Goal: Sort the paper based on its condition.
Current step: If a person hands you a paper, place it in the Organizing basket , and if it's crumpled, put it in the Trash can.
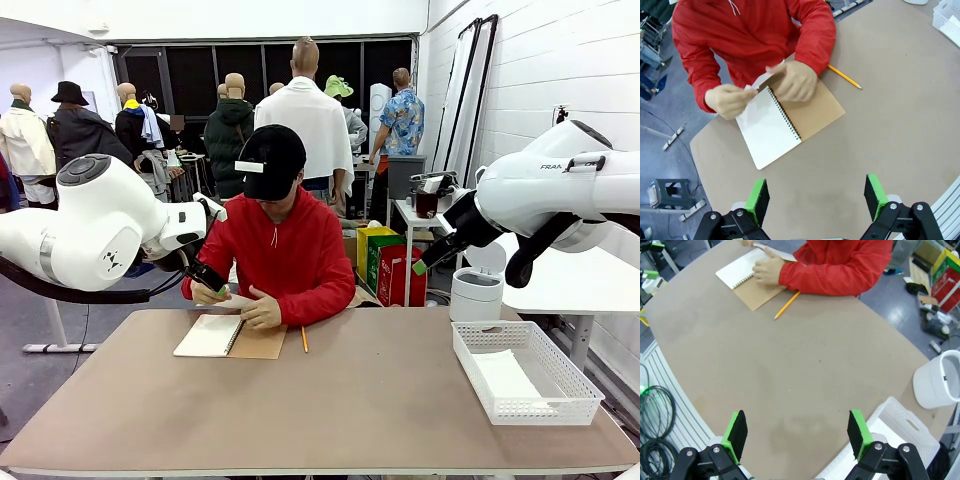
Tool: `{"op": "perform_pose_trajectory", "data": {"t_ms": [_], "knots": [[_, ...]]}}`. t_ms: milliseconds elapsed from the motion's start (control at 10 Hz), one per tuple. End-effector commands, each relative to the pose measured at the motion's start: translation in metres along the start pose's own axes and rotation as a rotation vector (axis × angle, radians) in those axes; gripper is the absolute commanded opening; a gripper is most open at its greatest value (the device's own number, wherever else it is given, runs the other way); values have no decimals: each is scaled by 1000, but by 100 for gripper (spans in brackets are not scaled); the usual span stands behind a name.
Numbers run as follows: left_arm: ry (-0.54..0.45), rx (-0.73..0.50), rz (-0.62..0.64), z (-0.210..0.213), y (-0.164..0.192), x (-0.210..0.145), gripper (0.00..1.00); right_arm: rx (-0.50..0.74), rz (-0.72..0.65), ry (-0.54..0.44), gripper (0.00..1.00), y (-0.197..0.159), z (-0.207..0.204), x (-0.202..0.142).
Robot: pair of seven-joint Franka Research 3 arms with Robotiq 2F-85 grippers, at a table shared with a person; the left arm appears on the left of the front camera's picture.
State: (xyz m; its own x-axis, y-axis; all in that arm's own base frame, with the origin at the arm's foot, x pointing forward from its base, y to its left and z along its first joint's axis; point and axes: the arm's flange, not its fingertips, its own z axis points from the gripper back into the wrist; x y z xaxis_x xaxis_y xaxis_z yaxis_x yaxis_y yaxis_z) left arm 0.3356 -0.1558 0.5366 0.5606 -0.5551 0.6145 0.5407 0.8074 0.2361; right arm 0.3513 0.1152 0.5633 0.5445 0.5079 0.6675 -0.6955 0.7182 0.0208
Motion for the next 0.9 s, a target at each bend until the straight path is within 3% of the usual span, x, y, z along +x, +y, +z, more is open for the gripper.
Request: {"op": "perform_pose_trajectory", "data": {"t_ms": [0, 800], "knots": [[3, 1, -4, 0, 0, 0, 100, 0, -1, 2, 100, -1, 1, 0], [3, 1, -4, 0, 0, 0, 100, 0, -1, 2, 100, -1, 1, 0]]}}
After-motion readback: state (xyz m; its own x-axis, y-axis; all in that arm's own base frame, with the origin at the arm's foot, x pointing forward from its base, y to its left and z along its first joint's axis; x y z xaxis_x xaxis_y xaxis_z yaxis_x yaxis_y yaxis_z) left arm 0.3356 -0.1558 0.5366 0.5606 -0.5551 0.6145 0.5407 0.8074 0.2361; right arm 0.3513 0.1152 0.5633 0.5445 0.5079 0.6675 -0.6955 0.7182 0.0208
